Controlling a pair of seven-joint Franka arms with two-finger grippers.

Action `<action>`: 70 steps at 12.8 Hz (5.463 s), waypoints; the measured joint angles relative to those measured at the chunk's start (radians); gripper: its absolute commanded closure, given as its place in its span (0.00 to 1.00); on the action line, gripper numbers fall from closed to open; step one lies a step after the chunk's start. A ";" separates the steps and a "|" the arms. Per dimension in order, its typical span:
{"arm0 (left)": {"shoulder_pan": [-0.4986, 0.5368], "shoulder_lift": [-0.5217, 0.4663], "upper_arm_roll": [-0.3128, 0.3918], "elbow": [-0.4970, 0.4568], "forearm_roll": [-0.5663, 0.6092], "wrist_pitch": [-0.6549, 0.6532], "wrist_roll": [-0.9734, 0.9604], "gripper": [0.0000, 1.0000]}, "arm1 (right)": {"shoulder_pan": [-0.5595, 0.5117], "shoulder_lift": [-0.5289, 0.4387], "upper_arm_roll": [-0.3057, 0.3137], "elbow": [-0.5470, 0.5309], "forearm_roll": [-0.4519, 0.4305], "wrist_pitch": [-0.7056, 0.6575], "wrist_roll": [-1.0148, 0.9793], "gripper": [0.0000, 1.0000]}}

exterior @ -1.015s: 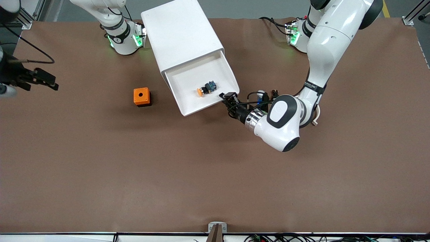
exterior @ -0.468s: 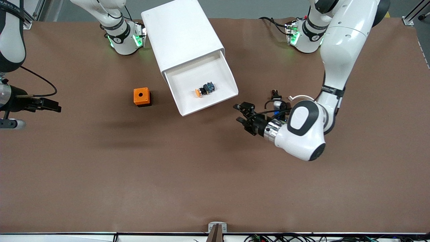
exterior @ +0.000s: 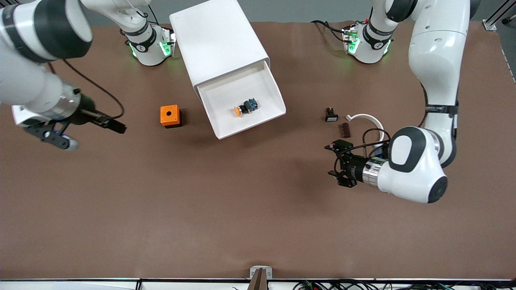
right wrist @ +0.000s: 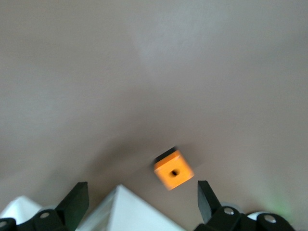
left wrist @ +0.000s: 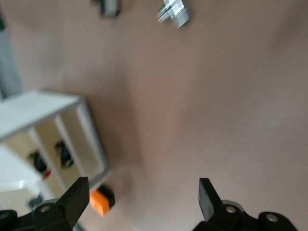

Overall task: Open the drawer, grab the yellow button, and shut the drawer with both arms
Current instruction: 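Withdraw the left gripper while the right gripper reaches toward the drawer, then grasp the yellow push-button switch in the drawer with the right gripper, then lift the yellow switch out while the left gripper reaches the drawer, then push the drawer closed with the left gripper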

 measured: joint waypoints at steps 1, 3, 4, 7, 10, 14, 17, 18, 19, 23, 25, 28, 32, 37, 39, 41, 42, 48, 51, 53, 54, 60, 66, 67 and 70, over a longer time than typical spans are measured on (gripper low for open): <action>0.000 -0.008 0.014 0.000 0.044 0.000 0.064 0.00 | 0.057 -0.007 0.001 0.000 0.004 -0.001 0.120 0.00; 0.000 -0.021 0.029 0.001 0.139 0.000 0.165 0.00 | 0.192 -0.010 0.003 0.000 0.006 0.005 0.355 0.00; 0.000 -0.027 0.032 0.002 0.178 0.001 0.207 0.00 | 0.262 -0.010 0.004 -0.002 0.006 0.020 0.464 0.00; -0.001 -0.056 0.035 0.004 0.261 0.002 0.317 0.00 | 0.424 -0.003 0.004 -0.009 0.006 0.089 0.721 0.00; -0.001 -0.114 0.039 0.008 0.303 0.002 0.414 0.00 | 0.505 0.038 0.003 -0.021 0.006 0.174 0.875 0.00; -0.015 -0.171 0.038 0.007 0.379 0.000 0.537 0.00 | 0.598 0.140 0.000 -0.029 -0.023 0.272 1.042 0.00; -0.014 -0.195 0.039 0.007 0.391 0.000 0.756 0.00 | 0.643 0.204 0.000 -0.030 -0.045 0.323 1.125 0.00; -0.014 -0.205 0.040 0.006 0.399 -0.001 0.844 0.00 | 0.649 0.219 0.000 -0.030 -0.048 0.335 1.137 0.00; -0.013 -0.214 0.040 0.006 0.402 -0.002 0.920 0.00 | 0.651 0.229 0.000 -0.030 -0.051 0.343 1.143 0.00; -0.014 -0.230 0.040 -0.004 0.403 -0.008 1.017 0.00 | 0.653 0.244 -0.001 -0.029 -0.053 0.350 1.147 0.00; -0.026 -0.230 0.039 -0.013 0.412 -0.008 1.052 0.00 | 0.653 0.249 -0.002 -0.030 -0.063 0.350 1.147 0.00; -0.040 -0.232 0.039 -0.025 0.428 -0.008 1.081 0.00 | 0.653 0.260 -0.002 -0.030 -0.090 0.350 1.147 0.16; -0.042 -0.235 0.037 -0.034 0.437 -0.008 1.102 0.00 | 0.653 0.264 -0.006 -0.027 -0.094 0.351 1.147 1.00; -0.068 -0.243 0.029 -0.054 0.471 -0.008 1.110 0.00 | 0.645 0.265 -0.017 -0.001 -0.094 0.351 1.143 1.00; -0.069 -0.249 0.025 -0.060 0.472 -0.008 1.133 0.00 | 0.616 0.264 -0.021 0.062 -0.063 0.303 1.101 1.00; -0.070 -0.254 0.009 -0.068 0.472 -0.004 1.148 0.00 | 0.542 0.261 -0.027 0.164 0.001 0.186 0.966 1.00; -0.071 -0.256 -0.007 -0.079 0.473 0.010 1.152 0.00 | 0.490 0.256 -0.030 0.199 0.019 0.133 0.865 1.00; -0.151 -0.231 -0.134 -0.145 0.485 0.234 1.154 0.00 | 0.051 0.230 -0.047 0.206 -0.016 -0.022 -0.009 1.00; -0.244 -0.174 -0.139 -0.155 0.485 0.351 1.112 0.00 | -0.144 0.251 -0.048 0.124 -0.105 0.110 -0.379 1.00; -0.314 -0.136 -0.141 -0.156 0.485 0.412 0.985 0.00 | -0.227 0.273 -0.048 0.045 -0.155 0.245 -0.512 1.00; -0.349 -0.122 -0.142 -0.156 0.485 0.430 0.925 0.00 | -0.257 0.288 -0.047 0.005 -0.173 0.316 -0.550 1.00; -0.511 -0.105 -0.163 -0.180 0.486 0.434 0.730 0.00 | -0.388 0.371 -0.045 -0.173 -0.194 0.662 -0.731 1.00; -0.514 -0.106 -0.319 -0.217 0.486 0.431 0.585 0.00 | -0.448 0.443 -0.039 -0.241 -0.193 0.798 -0.827 1.00; -0.516 -0.106 -0.340 -0.224 0.486 0.431 0.563 0.00 | -0.454 0.455 -0.037 -0.241 -0.188 0.806 -0.845 1.00; -0.547 -0.106 -0.355 -0.238 0.486 0.431 0.507 0.00 | -0.459 0.481 -0.036 -0.241 -0.176 0.834 -0.892 1.00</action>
